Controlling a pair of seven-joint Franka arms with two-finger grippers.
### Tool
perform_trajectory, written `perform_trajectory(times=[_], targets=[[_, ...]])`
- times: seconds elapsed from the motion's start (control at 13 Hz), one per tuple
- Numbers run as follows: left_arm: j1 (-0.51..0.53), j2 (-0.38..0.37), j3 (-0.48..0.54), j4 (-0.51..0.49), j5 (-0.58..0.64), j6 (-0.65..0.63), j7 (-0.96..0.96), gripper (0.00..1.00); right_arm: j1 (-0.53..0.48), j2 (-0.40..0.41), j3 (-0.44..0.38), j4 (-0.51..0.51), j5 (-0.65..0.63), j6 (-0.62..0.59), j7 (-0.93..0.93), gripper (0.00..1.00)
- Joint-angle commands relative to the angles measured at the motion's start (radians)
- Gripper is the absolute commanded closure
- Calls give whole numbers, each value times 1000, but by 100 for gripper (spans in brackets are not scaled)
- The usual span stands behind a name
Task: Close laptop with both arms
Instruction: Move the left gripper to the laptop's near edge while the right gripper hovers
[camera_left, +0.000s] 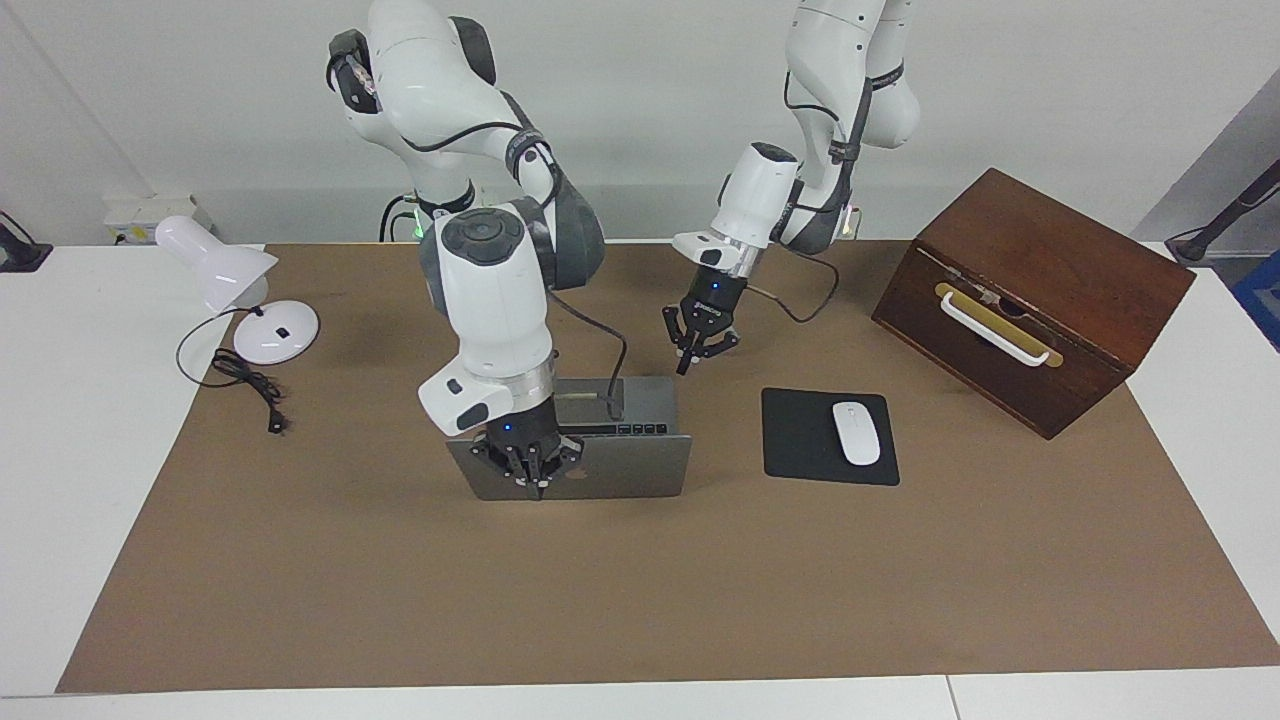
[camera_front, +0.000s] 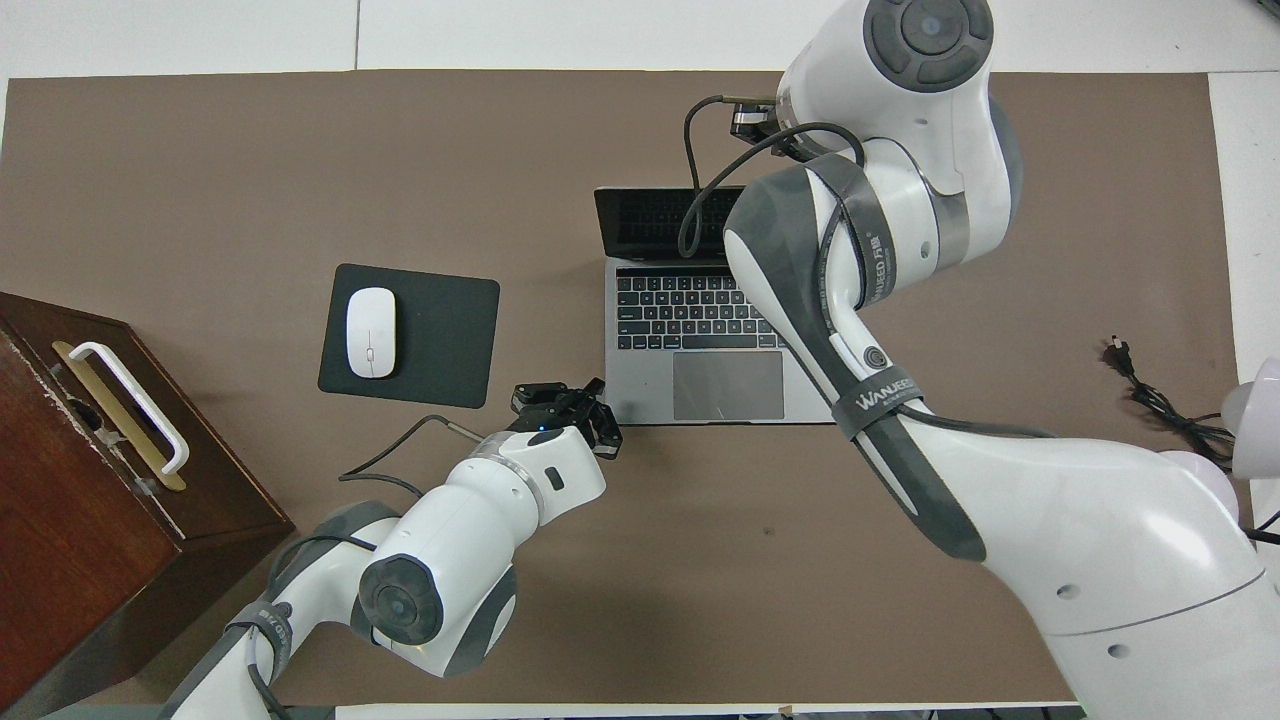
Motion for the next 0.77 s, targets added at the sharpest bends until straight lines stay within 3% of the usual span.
perform_trajectory(times=[0.0,0.69], targets=[[-43,90,13,41,-8,89,20,100,1,-40,4,-56,8,5,29,100],[-72,222,15,49,-10,219,20,100,1,-43,6,-56,8,-15,28,100]])
